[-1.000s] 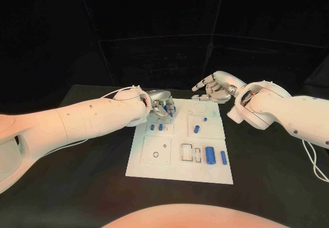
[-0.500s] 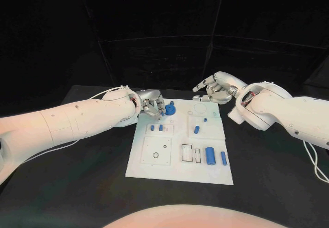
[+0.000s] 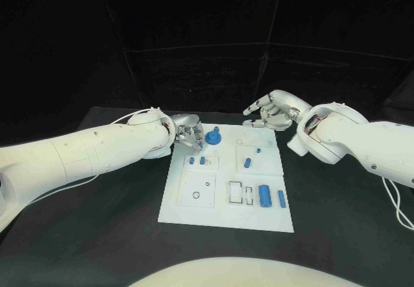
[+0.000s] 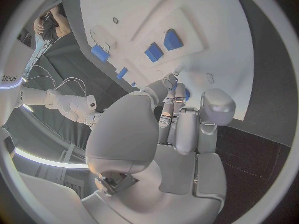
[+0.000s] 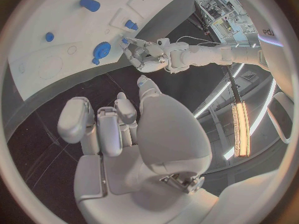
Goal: Assemble the parts on the task board
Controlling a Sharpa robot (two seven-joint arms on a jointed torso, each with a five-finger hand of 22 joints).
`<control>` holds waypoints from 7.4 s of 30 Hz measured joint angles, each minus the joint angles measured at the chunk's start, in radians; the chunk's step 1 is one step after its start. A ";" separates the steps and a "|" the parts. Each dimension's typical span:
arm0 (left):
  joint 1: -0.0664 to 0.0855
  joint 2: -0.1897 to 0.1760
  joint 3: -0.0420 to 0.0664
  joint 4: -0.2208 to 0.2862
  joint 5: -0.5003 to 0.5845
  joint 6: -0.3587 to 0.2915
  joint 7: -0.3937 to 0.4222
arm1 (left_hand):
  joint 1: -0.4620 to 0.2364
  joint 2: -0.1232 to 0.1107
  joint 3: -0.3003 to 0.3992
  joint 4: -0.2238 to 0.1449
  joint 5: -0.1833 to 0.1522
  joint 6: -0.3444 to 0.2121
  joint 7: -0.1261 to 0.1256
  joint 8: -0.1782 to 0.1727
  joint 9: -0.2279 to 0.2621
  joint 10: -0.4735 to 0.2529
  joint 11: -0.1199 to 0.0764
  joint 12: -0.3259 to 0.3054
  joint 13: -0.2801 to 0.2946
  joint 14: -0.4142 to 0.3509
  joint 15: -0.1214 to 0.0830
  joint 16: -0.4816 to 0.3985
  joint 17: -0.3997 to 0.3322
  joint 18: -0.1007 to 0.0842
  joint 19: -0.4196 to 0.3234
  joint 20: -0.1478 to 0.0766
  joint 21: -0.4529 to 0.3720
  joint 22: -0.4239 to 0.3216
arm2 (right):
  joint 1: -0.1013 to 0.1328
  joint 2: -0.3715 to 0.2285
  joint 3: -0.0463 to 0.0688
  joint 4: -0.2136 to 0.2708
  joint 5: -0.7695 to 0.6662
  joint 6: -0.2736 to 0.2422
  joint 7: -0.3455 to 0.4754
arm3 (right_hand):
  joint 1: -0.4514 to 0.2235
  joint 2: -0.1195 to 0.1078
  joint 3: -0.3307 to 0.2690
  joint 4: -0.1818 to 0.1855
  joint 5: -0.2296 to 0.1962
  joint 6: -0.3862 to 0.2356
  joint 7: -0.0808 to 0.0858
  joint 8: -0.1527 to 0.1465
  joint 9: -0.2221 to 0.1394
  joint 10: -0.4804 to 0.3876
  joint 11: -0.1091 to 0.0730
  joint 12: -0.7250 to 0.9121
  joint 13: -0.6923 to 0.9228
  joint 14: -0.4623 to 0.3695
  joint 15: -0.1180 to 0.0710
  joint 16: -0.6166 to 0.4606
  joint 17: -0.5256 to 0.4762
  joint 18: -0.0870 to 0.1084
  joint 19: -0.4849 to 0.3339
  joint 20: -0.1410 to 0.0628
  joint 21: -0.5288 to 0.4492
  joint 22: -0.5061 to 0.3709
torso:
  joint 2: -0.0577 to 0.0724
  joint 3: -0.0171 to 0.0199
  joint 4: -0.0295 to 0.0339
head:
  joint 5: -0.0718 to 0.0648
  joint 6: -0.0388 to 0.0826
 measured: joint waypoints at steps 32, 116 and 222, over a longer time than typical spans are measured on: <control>-0.008 0.017 -0.001 -0.022 0.004 0.051 -0.018 | 0.000 0.000 0.000 0.000 0.000 0.000 0.000 -0.004 -0.002 0.004 -0.004 0.000 -0.001 0.000 0.000 0.000 -0.005 0.000 0.000 0.000 0.000 0.000 | 0.000 0.000 0.000 0.000 0.000 0.000 0.001 | 0.000 0.000 -0.003 -0.003 0.005 0.000 0.000 0.004 0.000 0.000 0.000 0.000 0.000 0.000 0.000 0.000 0.001 0.000 0.000 0.000 0.000 0.000 | 0.000 0.0000 0.0008 | 0.000 -0.006; -0.014 -0.232 -0.004 0.250 1.301 -0.202 0.627 | -0.101 -0.008 -0.028 0.051 0.001 -0.023 0.030 -0.079 -0.005 -0.050 0.029 -0.036 -0.032 -0.157 0.024 -0.220 -0.426 0.045 -0.169 0.033 -0.396 -0.371 | -0.121 0.008 -0.001 -0.076 -0.631 0.051 -0.153 | 0.130 -0.067 0.277 -0.072 -0.126 0.132 -0.003 -0.015 -0.006 -0.227 0.023 -1.011 -0.986 -0.003 0.004 -0.235 -0.251 0.016 -0.036 0.011 -0.069 -0.097 | 0.000 -0.0014 0.0015 | -0.073 0.026; -0.017 -0.215 -0.005 0.244 1.436 -0.156 0.654 | -0.097 -0.004 -0.040 0.043 0.001 -0.023 0.030 -0.073 -0.005 -0.034 0.027 -0.019 -0.032 -0.179 0.025 -0.240 -0.474 0.045 -0.186 0.036 -0.411 -0.385 | -0.229 0.154 -0.012 0.146 -0.682 -0.090 -0.175 | 0.076 -0.056 0.541 -0.224 -0.232 0.268 -0.029 -0.012 0.011 -0.066 -0.012 -1.003 -1.058 -0.002 -0.013 -0.206 -0.268 0.016 0.020 -0.013 0.019 0.047 | 0.001 -0.0020 0.0010 | 0.000 -0.013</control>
